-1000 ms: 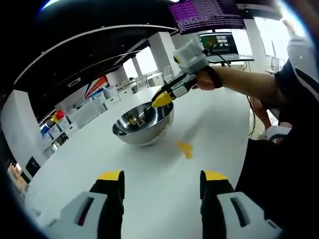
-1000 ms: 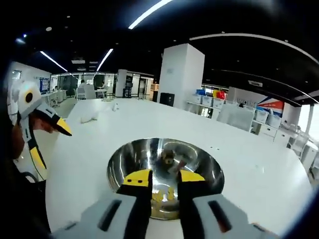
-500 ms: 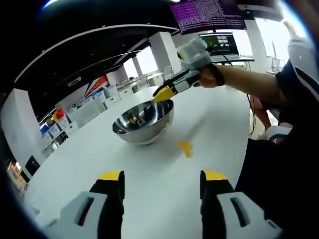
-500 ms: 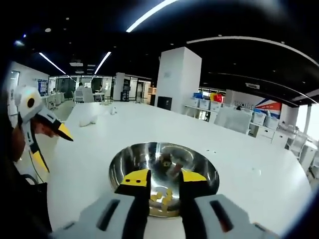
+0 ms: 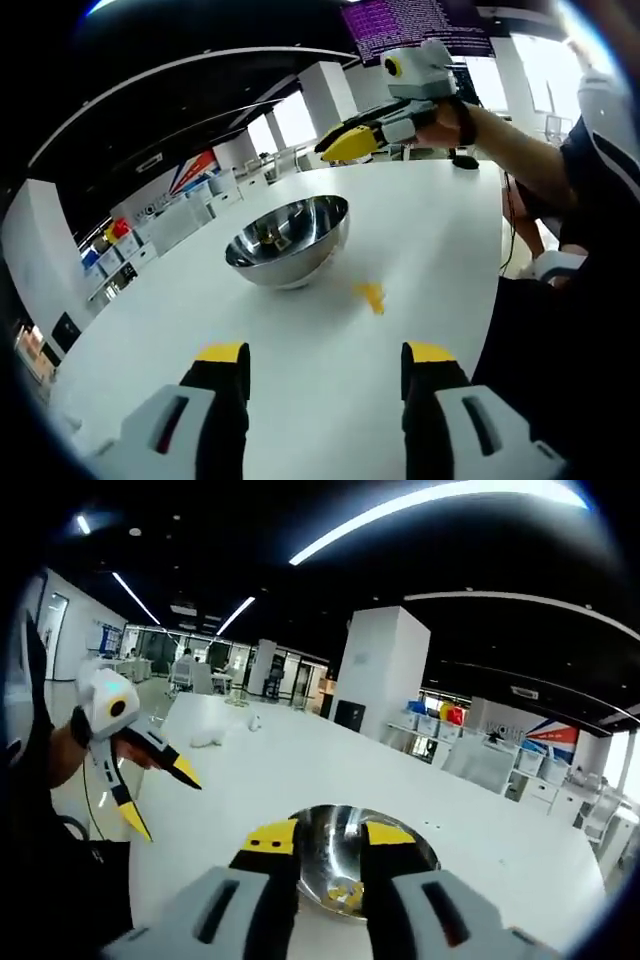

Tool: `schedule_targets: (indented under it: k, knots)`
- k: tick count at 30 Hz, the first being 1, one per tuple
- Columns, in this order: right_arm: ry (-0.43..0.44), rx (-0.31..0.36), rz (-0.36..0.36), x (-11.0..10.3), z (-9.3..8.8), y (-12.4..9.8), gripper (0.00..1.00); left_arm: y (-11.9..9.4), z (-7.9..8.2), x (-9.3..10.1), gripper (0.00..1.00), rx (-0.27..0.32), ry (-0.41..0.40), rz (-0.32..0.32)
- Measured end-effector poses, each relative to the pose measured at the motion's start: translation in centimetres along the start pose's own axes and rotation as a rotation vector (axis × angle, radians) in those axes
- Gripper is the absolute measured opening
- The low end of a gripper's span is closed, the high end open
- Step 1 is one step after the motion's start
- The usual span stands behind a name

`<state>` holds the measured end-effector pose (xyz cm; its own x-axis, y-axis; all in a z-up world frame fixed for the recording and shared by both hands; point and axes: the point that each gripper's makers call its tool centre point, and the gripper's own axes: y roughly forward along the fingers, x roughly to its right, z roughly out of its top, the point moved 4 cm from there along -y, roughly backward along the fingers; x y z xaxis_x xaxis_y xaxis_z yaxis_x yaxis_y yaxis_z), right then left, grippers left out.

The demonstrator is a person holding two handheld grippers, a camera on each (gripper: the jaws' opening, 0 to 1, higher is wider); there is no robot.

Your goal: Pick up the QQ candy scattered on the table and place it into the stainless steel bowl on the table

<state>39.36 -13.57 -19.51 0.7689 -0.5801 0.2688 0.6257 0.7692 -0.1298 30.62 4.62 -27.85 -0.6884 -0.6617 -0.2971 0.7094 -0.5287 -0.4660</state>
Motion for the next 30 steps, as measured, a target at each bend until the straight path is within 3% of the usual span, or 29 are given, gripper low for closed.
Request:
schedule_targets:
  k: [4,8,11,17,30]
  knots:
    - [-0.017,0.024,0.020,-1.2,0.5,-1.4,0.22,0.0,-0.2,-0.1,0.61,-0.016,0.015,0.014]
    - [0.009,0.009,0.066,-3.0,-0.4,-2.3,0.22,-0.1,-0.1,-0.2,0.61,-0.016,0.015,0.016]
    - [-0.029,-0.042,0.075,-4.4,-2.3,-2.5,0.22,-0.2,-0.1,-0.2,0.61,-0.016,0.020,0.020]
    - [-0.023,-0.111,0.128,-7.0,-6.2,-1.8,0.22,0.0,-0.2,-0.2,0.60,-0.009,0.005,0.008]
    - [0.107,-0.240,0.112,-7.3,-12.4,0.1,0.14,0.4,-0.5,-0.2,0.60,-0.023,0.004,-0.001]
